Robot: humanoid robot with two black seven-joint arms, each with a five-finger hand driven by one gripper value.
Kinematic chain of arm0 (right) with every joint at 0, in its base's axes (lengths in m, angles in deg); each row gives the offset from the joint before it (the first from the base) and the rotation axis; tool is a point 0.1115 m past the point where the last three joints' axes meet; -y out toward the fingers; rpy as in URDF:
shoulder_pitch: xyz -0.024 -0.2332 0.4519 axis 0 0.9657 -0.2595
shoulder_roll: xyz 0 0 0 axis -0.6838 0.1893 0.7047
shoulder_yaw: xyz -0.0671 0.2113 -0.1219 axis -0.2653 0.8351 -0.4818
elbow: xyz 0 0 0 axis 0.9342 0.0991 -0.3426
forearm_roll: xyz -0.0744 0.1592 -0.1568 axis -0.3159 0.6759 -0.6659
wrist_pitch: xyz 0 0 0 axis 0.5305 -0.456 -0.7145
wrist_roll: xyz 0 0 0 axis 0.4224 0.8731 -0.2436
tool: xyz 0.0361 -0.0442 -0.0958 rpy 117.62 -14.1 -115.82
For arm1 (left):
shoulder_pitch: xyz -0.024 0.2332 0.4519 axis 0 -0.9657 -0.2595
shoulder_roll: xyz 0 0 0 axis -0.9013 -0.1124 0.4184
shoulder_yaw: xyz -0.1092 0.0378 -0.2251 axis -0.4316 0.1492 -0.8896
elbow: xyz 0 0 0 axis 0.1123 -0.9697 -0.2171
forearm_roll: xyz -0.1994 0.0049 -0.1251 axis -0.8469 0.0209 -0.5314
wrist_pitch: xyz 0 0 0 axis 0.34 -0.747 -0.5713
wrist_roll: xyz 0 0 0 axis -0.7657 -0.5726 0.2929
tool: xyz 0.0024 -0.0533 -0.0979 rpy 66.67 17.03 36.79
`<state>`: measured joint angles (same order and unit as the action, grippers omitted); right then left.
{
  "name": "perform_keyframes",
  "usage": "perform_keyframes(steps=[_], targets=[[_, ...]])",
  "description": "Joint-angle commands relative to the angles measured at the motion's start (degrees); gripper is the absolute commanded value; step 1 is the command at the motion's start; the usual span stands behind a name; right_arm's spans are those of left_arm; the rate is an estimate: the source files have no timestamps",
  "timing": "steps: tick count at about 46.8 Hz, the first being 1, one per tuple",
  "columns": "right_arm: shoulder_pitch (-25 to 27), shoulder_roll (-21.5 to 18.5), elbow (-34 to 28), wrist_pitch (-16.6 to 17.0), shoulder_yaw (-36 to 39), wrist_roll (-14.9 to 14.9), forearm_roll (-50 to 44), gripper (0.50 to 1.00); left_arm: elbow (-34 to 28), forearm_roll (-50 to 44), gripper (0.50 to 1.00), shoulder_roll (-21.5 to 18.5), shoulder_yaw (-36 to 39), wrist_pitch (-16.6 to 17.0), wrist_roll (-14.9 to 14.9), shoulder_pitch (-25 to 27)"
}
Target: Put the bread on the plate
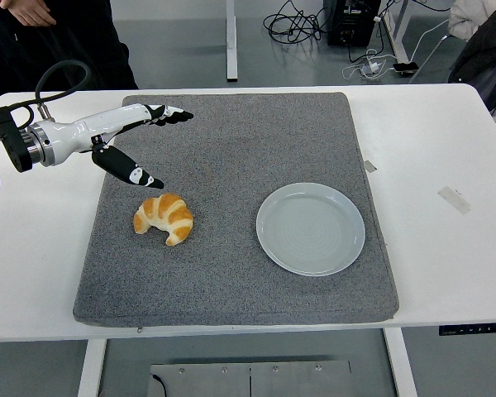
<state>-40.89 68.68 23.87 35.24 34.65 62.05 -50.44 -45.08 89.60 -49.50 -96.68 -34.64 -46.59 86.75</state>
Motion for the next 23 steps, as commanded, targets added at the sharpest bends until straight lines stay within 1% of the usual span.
perform_keyframes(steps=[1, 9, 23], targets=[[0.0, 0.0, 0.1, 0.0, 0.0, 0.0, 0.0, 1.000, 0.0, 3.9, 0.977, 0.0, 0.7, 1.3, 0.1, -0.2], [0.0, 0.0, 0.1, 0.0, 0.0, -0.1, 0.0, 1.000, 0.1, 6.0, 0.977, -0.4, 4.1, 1.7, 0.6, -0.1], [0.0, 0.0, 0.0, 0.0, 0.0, 0.0, 0.0, 1.000, 0.2, 12.4, 0.977, -0.6, 5.5, 1.9, 0.7, -1.6]])
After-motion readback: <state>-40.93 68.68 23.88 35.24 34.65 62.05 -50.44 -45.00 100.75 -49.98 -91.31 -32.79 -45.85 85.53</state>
